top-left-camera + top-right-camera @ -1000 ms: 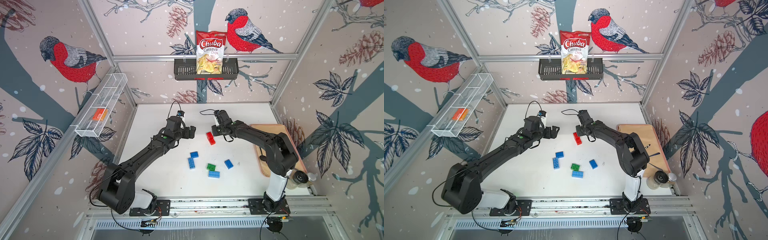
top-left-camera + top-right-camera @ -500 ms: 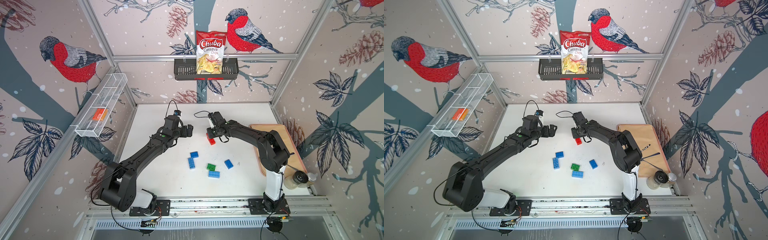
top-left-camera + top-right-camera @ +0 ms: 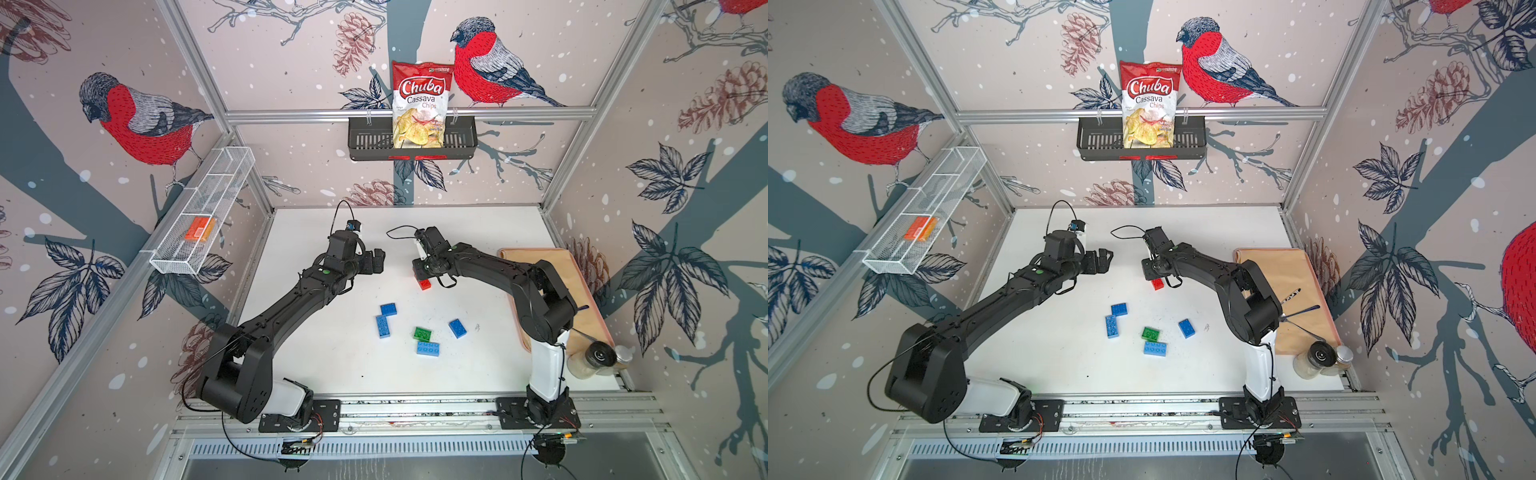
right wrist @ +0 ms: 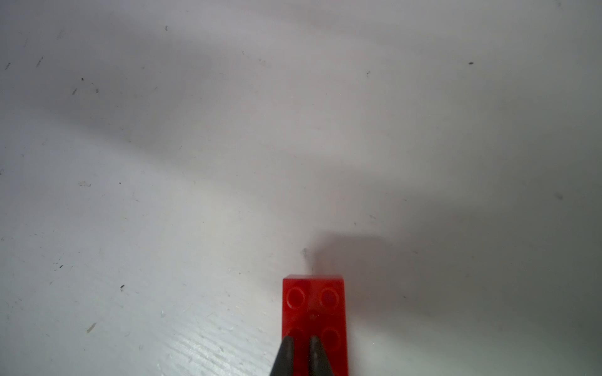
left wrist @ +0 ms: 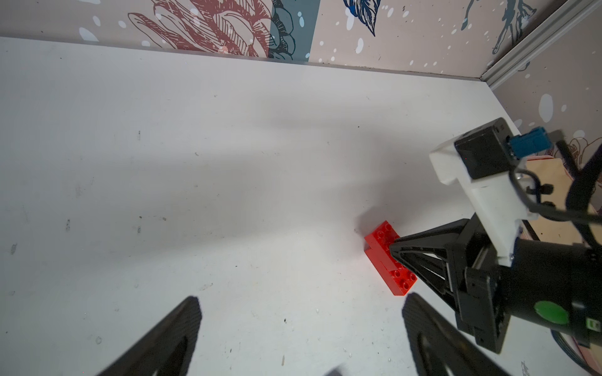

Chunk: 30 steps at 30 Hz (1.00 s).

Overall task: Assemble a rectangle with lego
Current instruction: Adjust the lego brick at the center of the board.

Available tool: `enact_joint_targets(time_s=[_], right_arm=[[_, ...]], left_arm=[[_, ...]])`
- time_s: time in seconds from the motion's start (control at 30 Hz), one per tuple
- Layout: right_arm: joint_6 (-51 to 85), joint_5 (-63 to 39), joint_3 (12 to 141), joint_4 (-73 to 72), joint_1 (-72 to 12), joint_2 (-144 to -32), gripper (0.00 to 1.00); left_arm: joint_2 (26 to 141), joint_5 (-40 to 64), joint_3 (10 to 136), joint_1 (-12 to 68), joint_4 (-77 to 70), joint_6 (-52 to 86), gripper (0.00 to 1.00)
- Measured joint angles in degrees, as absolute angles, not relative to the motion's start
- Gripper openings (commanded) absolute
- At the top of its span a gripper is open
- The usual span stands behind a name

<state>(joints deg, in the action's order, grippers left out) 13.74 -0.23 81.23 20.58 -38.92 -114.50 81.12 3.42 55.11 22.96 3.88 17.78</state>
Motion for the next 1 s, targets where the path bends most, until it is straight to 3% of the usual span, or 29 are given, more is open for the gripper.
enact_joint_targets(time_s=[0.9,1.0], right_arm=[[16.82,-0.05,71.55,9.96,-39.07,-110.52,0.13],[16.82,-0.05,71.55,9.89,-39.07,-110.5,0.17]], left_arm=[[81.12,2.72,55.11,22.35,3.9,17.91,0.96],[81.12,2.42,55.11,22.33,3.9,17.89,0.96]])
